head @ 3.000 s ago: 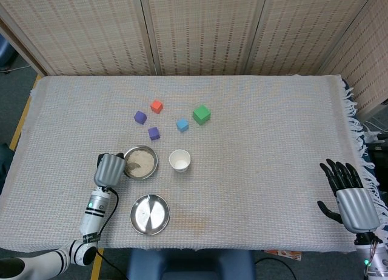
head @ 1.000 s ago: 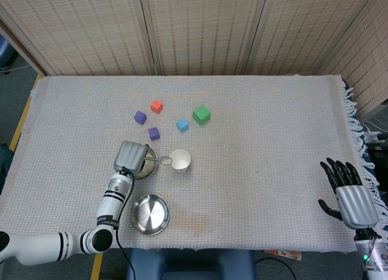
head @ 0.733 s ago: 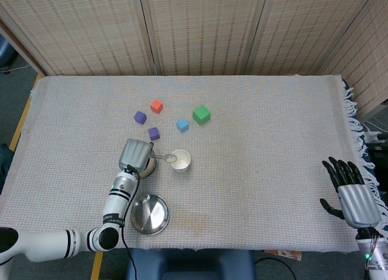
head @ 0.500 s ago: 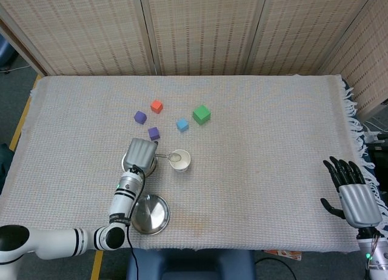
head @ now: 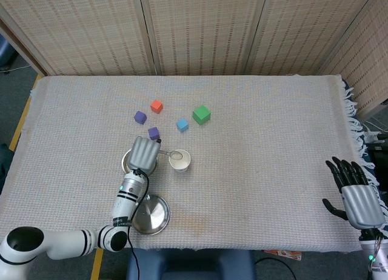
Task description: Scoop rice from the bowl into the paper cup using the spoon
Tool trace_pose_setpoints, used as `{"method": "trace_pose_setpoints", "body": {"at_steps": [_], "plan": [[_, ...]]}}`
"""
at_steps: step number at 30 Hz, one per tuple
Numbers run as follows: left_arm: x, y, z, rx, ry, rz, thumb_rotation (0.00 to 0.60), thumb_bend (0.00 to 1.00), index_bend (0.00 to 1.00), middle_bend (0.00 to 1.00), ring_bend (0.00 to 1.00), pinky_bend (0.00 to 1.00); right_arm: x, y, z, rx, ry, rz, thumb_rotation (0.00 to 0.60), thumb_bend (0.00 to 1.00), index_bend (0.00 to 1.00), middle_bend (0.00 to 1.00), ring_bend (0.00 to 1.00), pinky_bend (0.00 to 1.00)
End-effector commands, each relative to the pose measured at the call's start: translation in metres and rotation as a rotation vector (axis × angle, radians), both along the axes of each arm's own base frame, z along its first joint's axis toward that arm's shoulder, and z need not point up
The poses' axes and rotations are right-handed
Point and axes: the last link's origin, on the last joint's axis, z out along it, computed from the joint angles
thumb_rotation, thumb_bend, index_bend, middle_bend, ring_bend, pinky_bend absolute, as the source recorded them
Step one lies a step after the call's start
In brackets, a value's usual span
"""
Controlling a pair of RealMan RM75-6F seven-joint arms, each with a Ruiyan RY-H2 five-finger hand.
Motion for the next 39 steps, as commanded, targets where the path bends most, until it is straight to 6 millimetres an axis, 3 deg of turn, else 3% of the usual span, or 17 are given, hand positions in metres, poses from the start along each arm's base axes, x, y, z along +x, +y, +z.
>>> {"method": "trace_pose_setpoints", "body": {"at_steps": [1,25,39], "plan": [[-0.005,-0.003,-0.005,0.012,0.016,-0.029,0.600,0.41,0.61,1.00,1.00,1.00,0.000,0.000,0.000,-0.003,0.000,0.001,0.600,0.15,0.00,0.00,0.00,0.00],[-0.030,-0.007,-0.022,0.225,0.263,-0.348,0.600,0.41,0.62,1.00,1.00,1.00,0.001,0.001,0.004,-0.016,0.000,-0.003,0.600,0.15,0.00,0.00,0.00,0.00],[-0.034,-0.015,-0.029,0.295,0.327,-0.479,0.600,0.41,0.63,1.00,1.00,1.00,0.002,0.003,0.003,-0.015,0.000,-0.002,0.600,0.15,0.00,0.00,0.00,0.00]]}}
